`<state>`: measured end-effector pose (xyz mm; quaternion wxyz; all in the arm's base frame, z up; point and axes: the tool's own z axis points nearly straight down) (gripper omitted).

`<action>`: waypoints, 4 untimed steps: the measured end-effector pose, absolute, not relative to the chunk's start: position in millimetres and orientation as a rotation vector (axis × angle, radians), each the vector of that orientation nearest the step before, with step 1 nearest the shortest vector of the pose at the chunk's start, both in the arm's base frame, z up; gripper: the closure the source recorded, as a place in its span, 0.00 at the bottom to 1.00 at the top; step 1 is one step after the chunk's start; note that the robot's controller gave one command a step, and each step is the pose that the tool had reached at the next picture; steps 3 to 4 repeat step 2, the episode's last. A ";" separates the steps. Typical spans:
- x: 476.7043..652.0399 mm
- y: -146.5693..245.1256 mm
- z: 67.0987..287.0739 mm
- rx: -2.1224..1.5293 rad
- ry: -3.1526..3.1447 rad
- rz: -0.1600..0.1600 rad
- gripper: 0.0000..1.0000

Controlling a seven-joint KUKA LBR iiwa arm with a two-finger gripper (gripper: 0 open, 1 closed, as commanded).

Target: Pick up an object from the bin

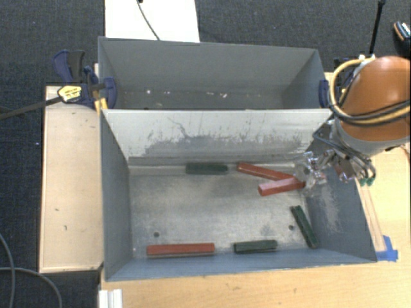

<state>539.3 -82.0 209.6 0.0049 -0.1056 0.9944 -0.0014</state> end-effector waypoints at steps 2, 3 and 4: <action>509.6 -104.0 249.2 -0.738 3.044 -0.006 1.00; 509.6 -104.0 249.2 -0.738 3.044 -0.006 1.00; 509.6 -104.0 249.2 -0.738 3.044 -0.006 1.00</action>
Offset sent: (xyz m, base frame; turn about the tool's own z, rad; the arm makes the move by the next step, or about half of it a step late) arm -0.0384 -0.0269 -0.0285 -0.3007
